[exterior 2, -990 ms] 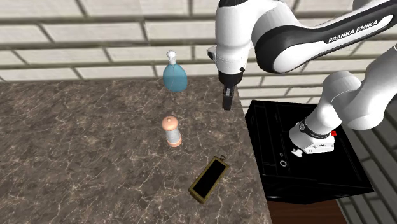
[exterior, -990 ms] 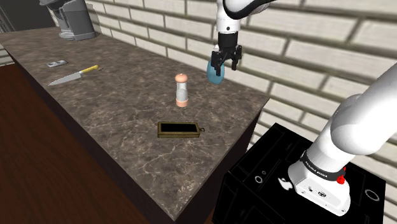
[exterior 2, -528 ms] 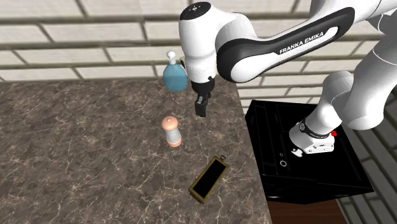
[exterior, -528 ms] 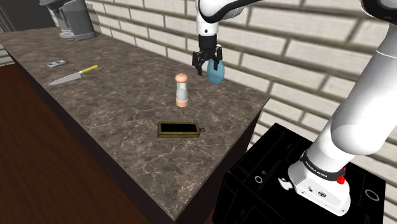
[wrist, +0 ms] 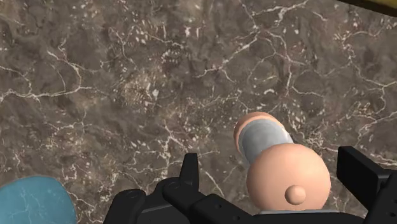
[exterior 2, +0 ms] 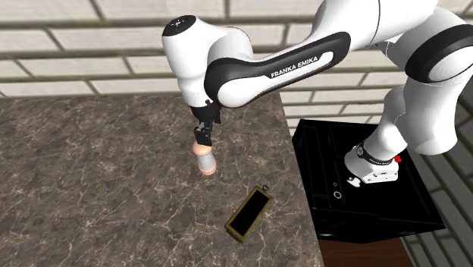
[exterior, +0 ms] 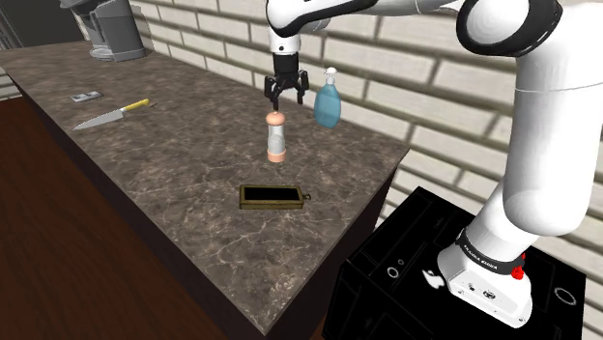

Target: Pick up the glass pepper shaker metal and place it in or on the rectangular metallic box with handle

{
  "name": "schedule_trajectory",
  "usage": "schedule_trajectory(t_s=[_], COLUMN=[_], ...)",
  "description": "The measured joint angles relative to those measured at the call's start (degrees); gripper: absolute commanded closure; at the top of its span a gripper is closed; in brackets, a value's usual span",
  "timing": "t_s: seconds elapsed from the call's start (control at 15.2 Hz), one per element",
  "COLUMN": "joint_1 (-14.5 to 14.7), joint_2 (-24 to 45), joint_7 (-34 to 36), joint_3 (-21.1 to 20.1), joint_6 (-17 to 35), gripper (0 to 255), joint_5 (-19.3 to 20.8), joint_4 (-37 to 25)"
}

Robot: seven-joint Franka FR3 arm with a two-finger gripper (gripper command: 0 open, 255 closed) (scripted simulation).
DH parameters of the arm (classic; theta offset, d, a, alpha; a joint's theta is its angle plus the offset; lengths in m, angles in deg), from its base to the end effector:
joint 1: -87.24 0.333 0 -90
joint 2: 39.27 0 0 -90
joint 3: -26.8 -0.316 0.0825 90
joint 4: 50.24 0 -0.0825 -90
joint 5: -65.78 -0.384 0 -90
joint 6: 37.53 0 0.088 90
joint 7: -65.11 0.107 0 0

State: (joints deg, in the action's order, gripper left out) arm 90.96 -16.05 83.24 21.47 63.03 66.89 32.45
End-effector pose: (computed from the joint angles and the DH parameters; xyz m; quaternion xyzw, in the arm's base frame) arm 0.6631 0.0944 0.4511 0.9957 -0.0798 -0.0466 0.0020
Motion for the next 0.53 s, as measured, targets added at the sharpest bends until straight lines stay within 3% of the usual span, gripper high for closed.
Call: schedule_trajectory(t_s=[0.26,0.53], joint_1=[1.1,1.33], joint_2=[11.45,14.04], joint_7=[0.84,1.07], joint_3=[-0.01,0.02], joint_6=[-4.05,-3.06], gripper=[0,0], joint_5=[0.33,0.39], joint_4=[-15.86,-17.48])
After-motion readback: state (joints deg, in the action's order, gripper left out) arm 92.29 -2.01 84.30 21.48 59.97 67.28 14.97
